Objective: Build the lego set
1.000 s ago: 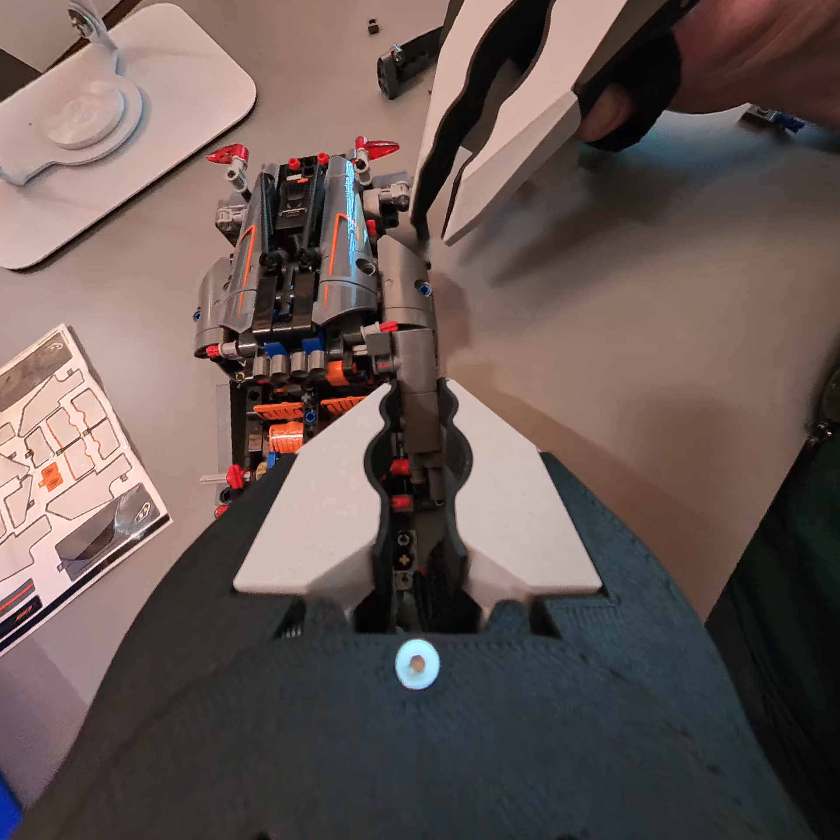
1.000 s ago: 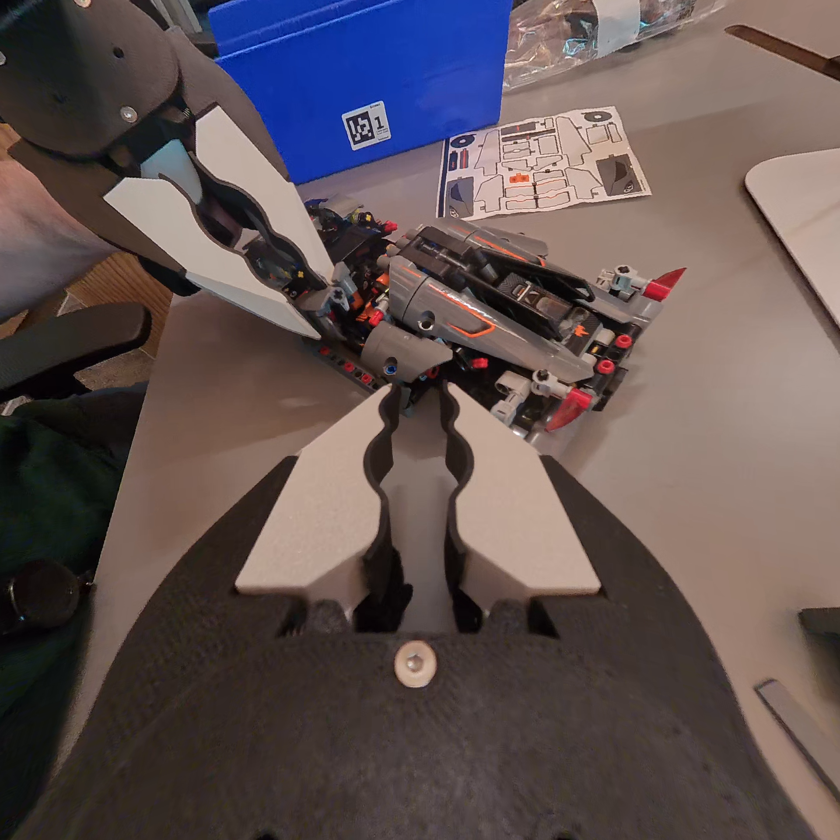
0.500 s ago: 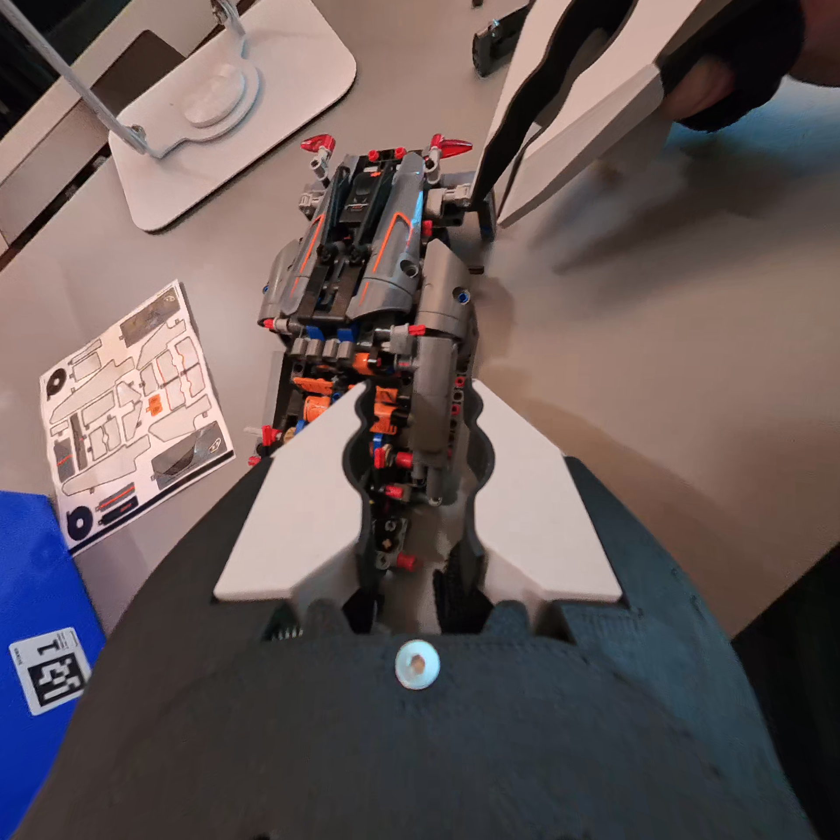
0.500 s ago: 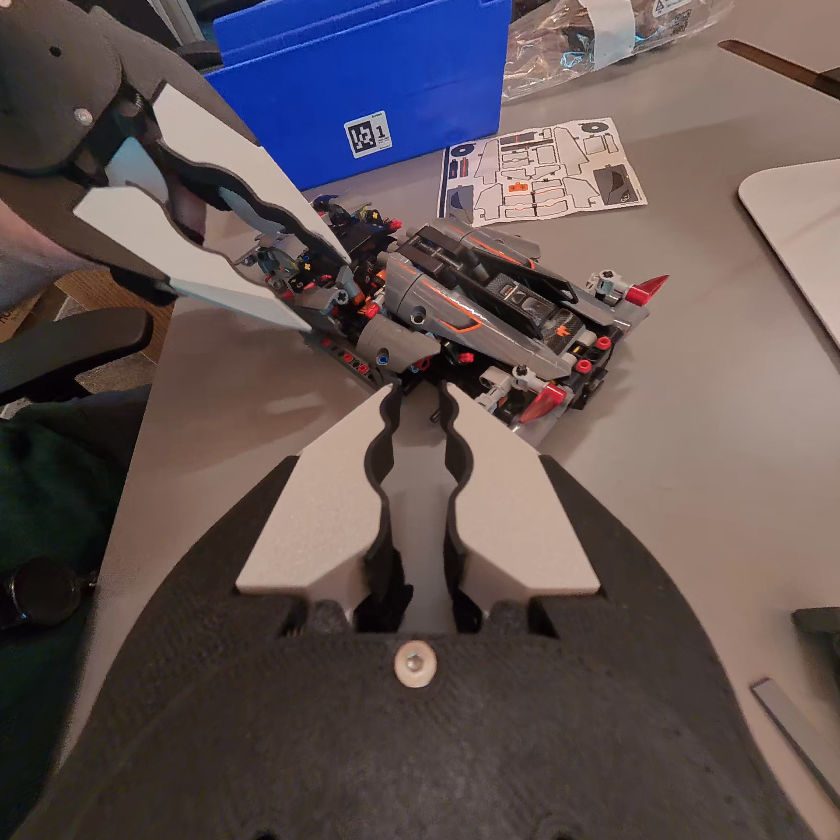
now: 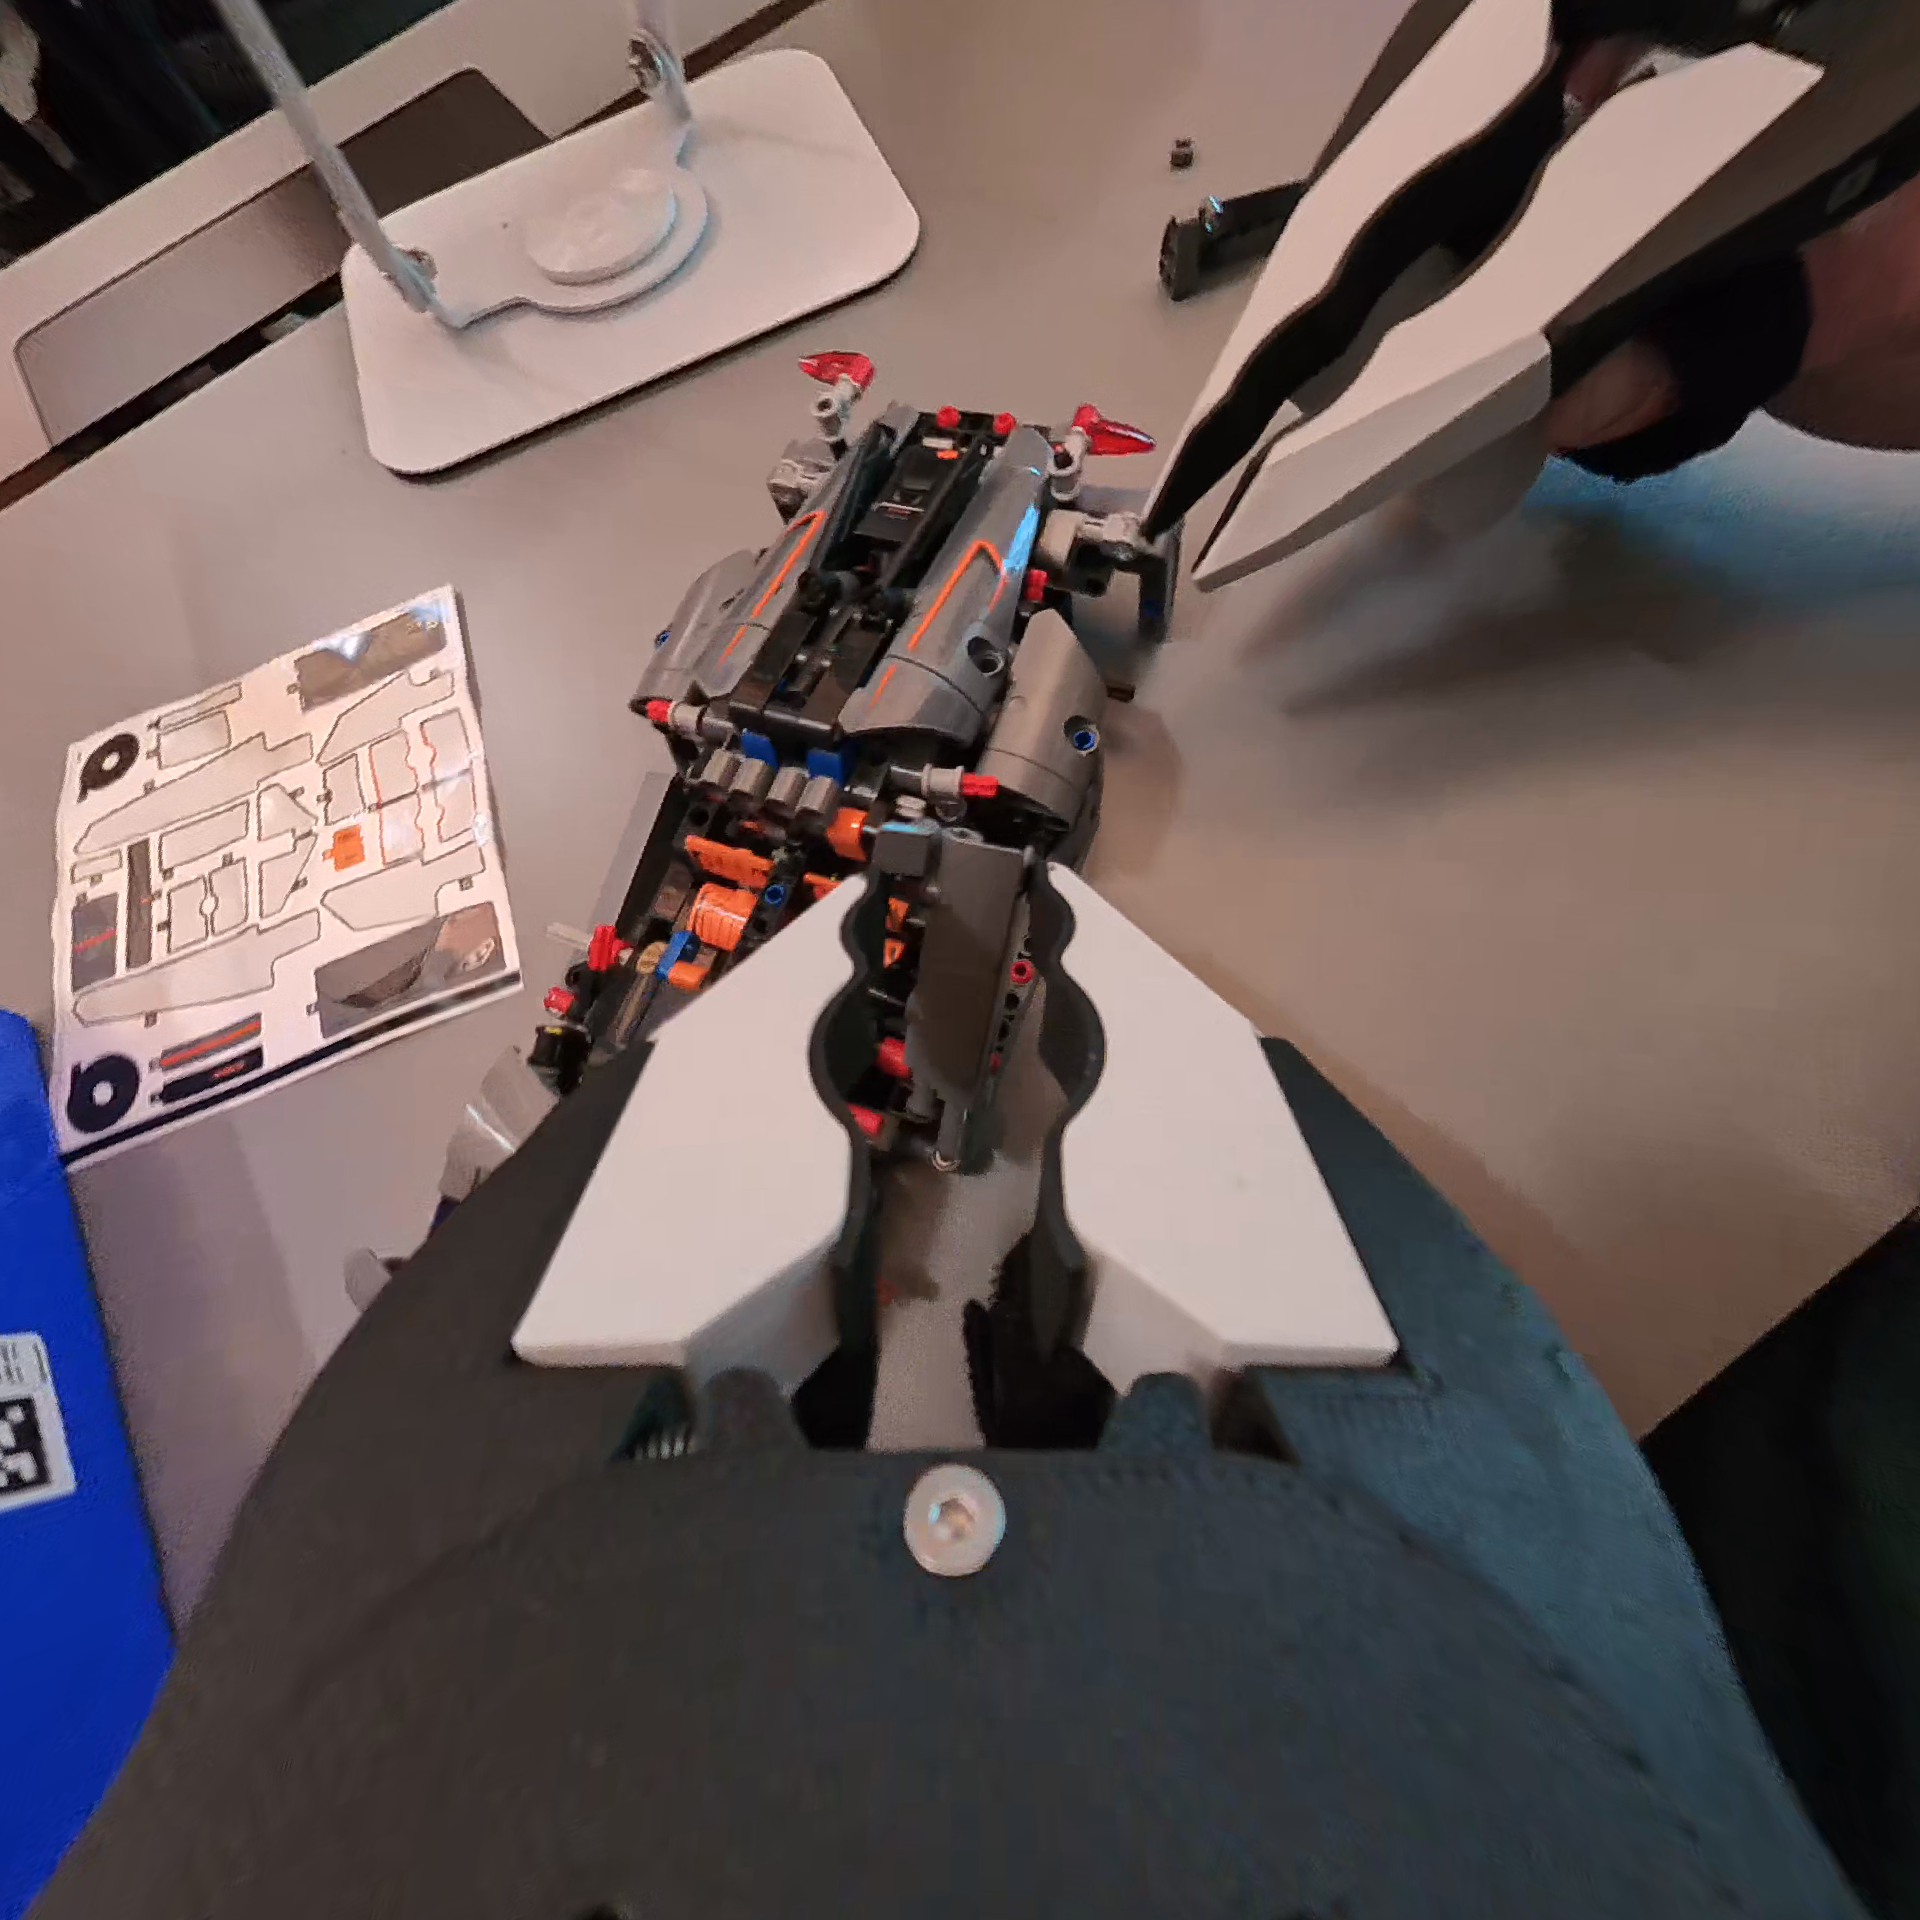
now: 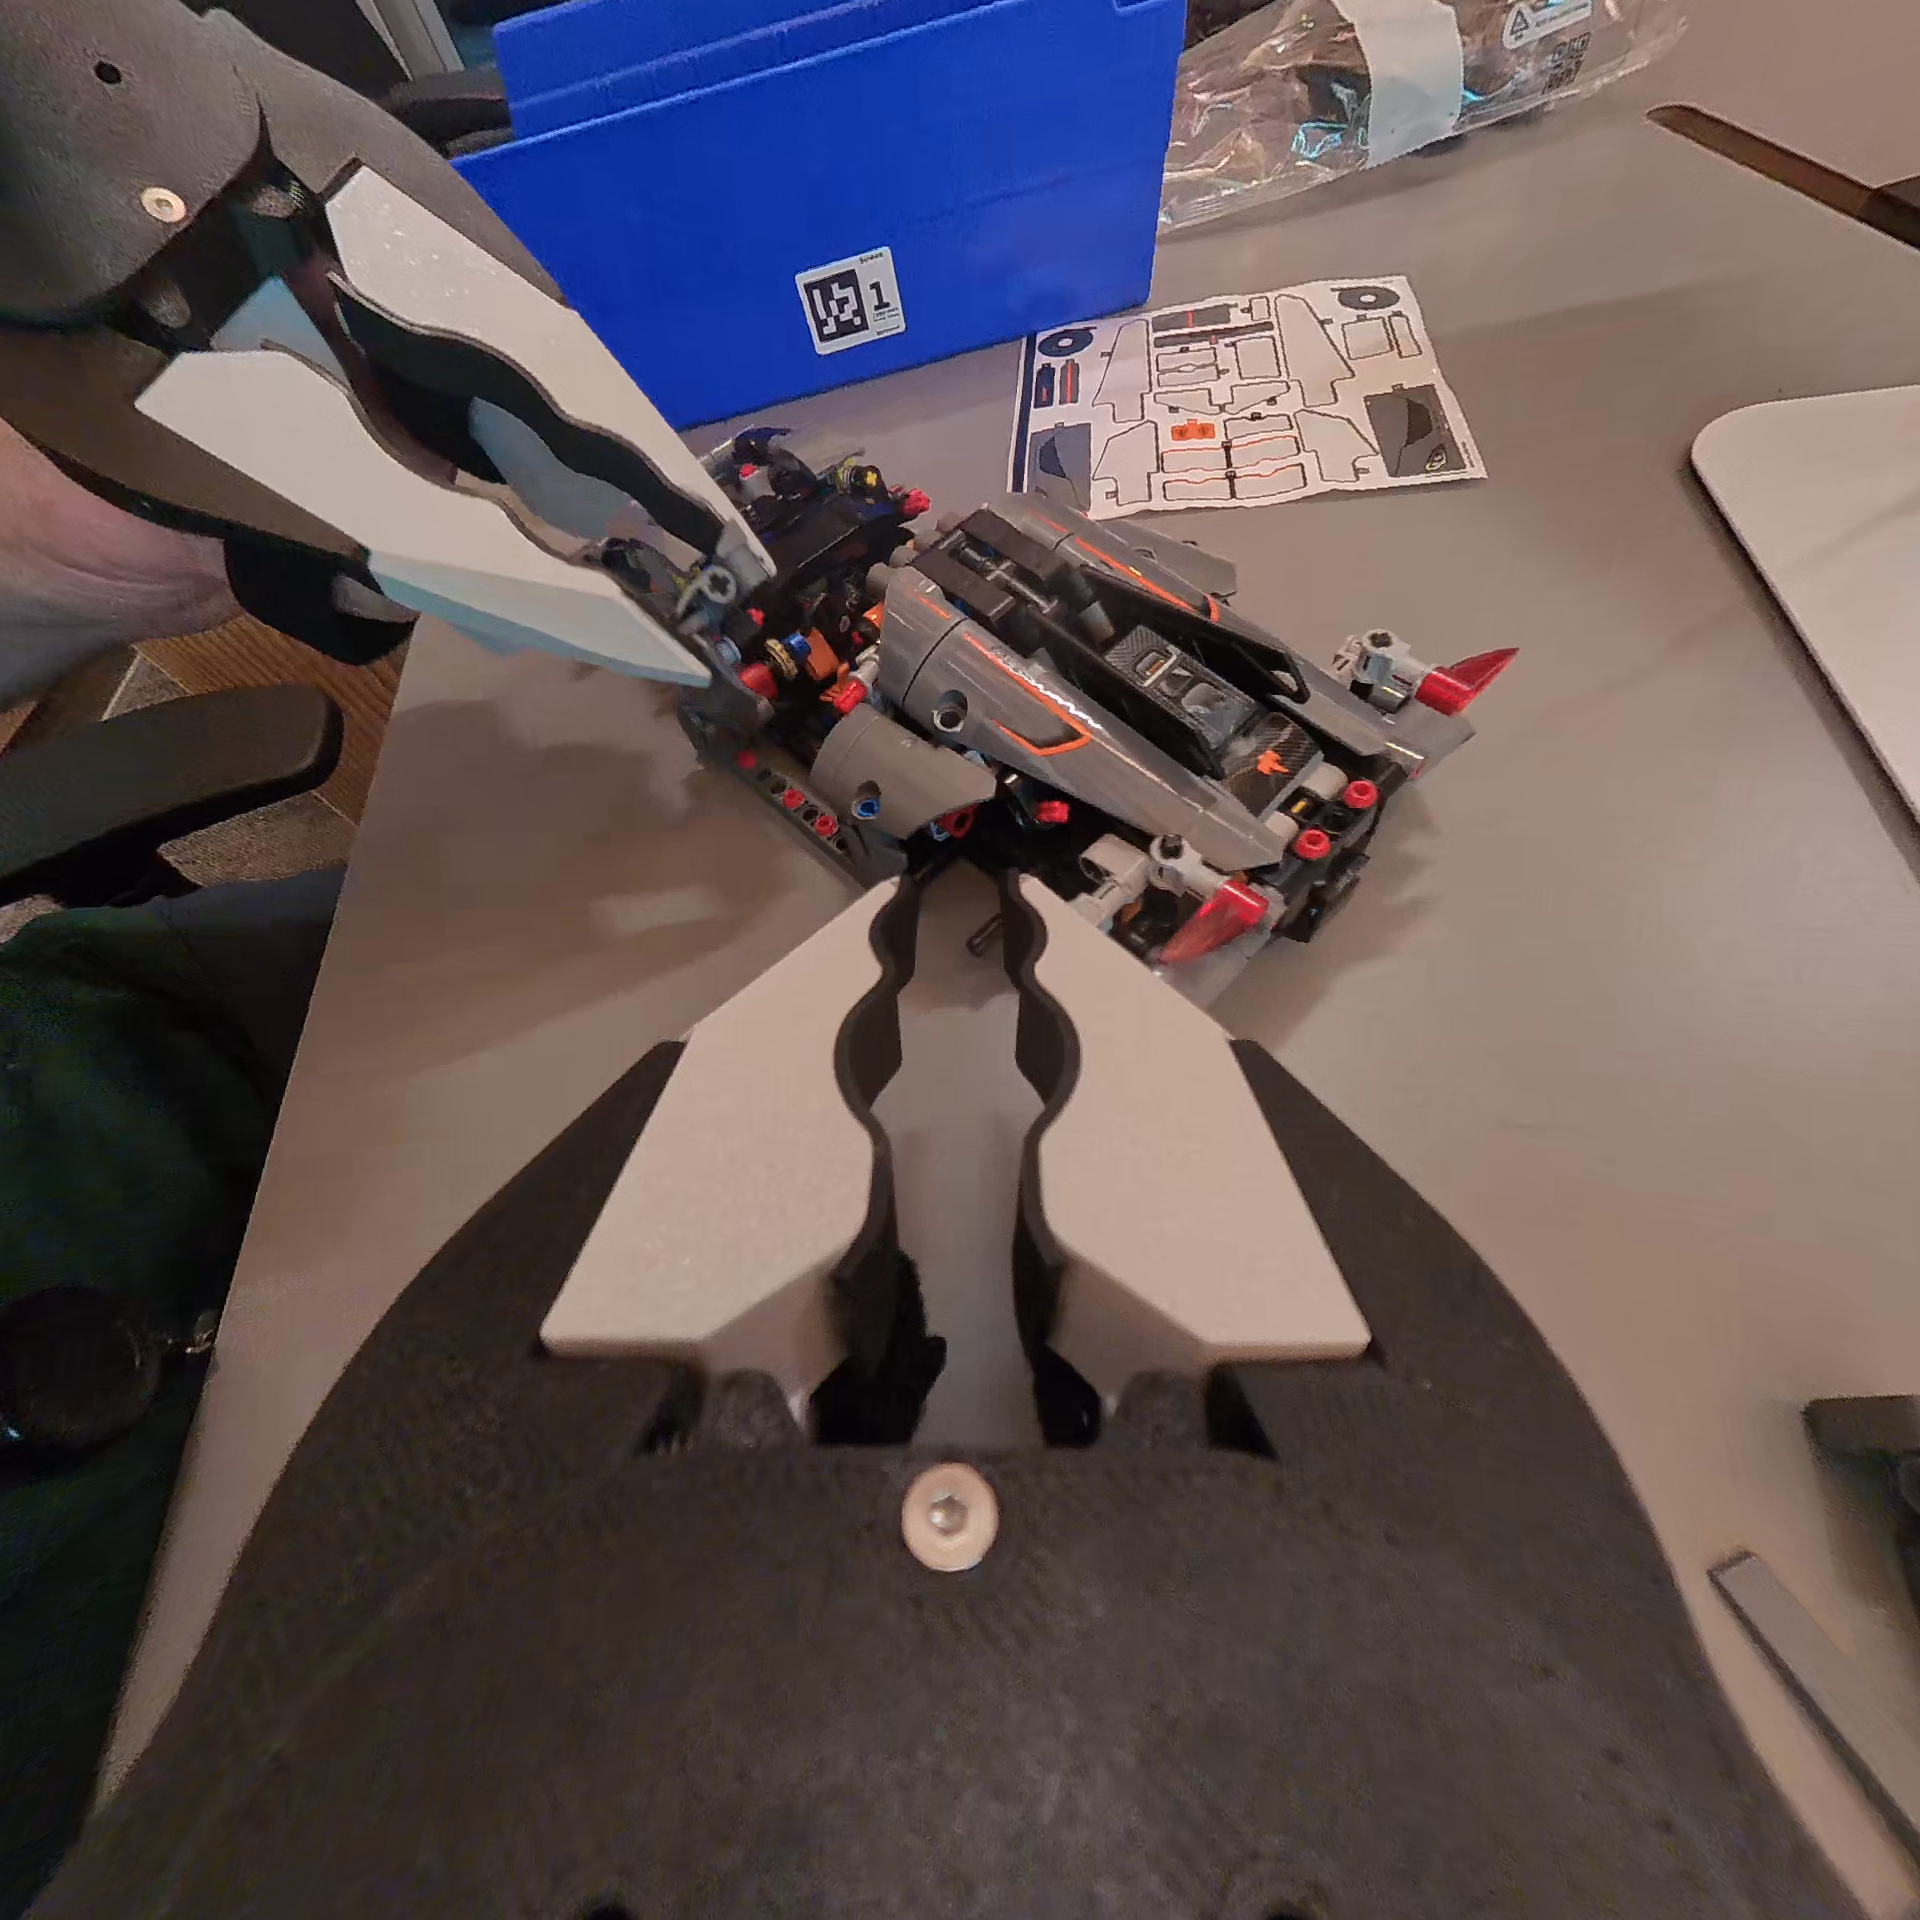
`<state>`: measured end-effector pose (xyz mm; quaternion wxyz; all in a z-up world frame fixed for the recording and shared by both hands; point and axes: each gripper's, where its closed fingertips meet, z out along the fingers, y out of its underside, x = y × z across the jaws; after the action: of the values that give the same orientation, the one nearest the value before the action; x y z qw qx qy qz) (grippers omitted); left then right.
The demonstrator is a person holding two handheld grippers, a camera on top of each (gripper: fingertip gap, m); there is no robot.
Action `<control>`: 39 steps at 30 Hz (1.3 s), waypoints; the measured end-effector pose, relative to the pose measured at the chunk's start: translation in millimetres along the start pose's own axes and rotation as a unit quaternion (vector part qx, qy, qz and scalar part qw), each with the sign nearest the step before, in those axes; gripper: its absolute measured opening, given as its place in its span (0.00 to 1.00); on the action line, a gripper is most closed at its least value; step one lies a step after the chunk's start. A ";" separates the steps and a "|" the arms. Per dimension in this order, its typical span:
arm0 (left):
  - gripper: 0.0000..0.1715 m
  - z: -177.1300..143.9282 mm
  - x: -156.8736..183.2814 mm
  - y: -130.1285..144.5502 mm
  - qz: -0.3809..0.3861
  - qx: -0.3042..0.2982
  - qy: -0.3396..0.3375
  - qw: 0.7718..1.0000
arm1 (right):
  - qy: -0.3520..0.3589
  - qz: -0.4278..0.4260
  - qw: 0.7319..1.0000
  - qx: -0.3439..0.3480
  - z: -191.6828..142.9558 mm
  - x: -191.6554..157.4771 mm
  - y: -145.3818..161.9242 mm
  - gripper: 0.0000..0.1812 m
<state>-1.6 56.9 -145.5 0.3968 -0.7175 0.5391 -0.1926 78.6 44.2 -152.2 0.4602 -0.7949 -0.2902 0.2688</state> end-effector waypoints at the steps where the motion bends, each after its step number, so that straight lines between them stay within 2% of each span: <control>1: 0.15 -2.5 -1.5 1.5 -0.013 0.007 0.001 1.000 | 0.000 0.000 1.000 -0.001 0.1 0.0 0.3 0.08; 13: 0.12 -22.2 -16.7 19.1 -0.137 0.084 0.035 0.986 | 0.000 0.003 1.000 -0.005 1.6 1.4 3.1 0.07; 17: 0.14 -28.7 -20.6 18.2 -0.132 0.091 0.018 0.987 | -0.002 0.004 1.000 -0.006 2.4 0.7 3.7 0.08; 22: 0.19 -31.9 -14.1 20.9 -0.046 0.041 -0.041 0.997 | -0.003 0.004 1.000 -0.006 2.5 0.3 3.4 0.08; 27: 0.23 -25.4 -17.2 27.5 0.009 -0.004 -0.111 0.994 | -0.004 -0.001 1.000 -0.005 2.6 -2.3 1.9 0.08; 32: 0.21 -14.2 -28.3 42.6 0.016 -0.050 -0.166 0.985 | -0.001 -0.005 1.000 -0.005 1.8 -2.1 1.3 0.08; 36: 0.18 -18.1 -30.1 44.5 0.024 -0.055 -0.195 0.979 | 0.001 -0.005 1.000 -0.003 0.6 -1.6 0.2 0.08; 39: 0.18 -23.2 -33.2 46.8 -0.002 -0.048 -0.200 0.979 | 0.000 -0.008 1.000 -0.002 0.4 -3.4 -1.2 0.08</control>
<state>-58.4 74.4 -162.6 0.4616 -0.7605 0.4563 -0.0202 75.8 42.6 -150.8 0.4609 -0.7933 -0.2969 0.2649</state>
